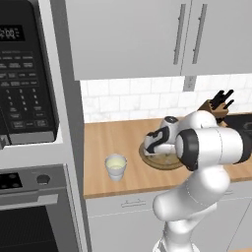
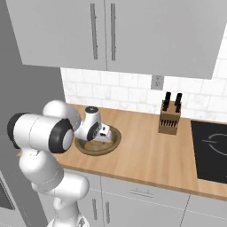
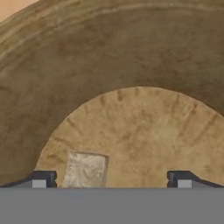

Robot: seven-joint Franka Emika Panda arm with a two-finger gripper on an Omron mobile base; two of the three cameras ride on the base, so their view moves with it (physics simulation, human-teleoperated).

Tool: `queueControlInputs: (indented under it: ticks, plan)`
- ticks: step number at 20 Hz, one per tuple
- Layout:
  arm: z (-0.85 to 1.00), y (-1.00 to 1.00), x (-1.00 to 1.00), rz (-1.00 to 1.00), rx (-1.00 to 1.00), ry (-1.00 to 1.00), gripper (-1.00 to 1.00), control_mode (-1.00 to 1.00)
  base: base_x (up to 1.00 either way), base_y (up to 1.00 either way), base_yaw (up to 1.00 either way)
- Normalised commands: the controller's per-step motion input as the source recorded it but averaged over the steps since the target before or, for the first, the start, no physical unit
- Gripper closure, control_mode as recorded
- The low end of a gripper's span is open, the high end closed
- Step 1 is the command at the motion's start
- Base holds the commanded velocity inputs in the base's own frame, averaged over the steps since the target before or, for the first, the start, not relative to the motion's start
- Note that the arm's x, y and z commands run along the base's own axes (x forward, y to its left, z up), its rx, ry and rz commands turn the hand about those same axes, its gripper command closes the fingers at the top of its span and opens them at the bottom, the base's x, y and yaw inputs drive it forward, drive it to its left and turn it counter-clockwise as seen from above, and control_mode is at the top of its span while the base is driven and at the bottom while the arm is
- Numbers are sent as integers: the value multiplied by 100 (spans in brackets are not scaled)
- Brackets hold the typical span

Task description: Grab a lemon wedge from the fridge and one ice cube from the ice bowl, and put them in the glass of lemonade.

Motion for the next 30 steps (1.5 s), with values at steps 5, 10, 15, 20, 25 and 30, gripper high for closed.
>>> queueControlInputs:
  ticks: [5, 10, 15, 20, 25, 30]
  plan:
    - [-26, 0, 10, -3, 0, 2, -100, -100, 0, 0, 0]
    - [-33, -10, -5, -7, 0, 10, -100, -100, 0, 0, 0]
    - [-45, -8, -31, -11, 0, 17, 100, -100, 0, 0, 0]
    - [-22, 0, -42, -10, 0, 7, 100, -100, 0, 0, 0]
    - [0, 0, -55, -8, 0, 0, 100, -100, 0, 0, 0]
    - [26, 0, -22, -4, 0, -3, 100, -100, 0, 0, 0]
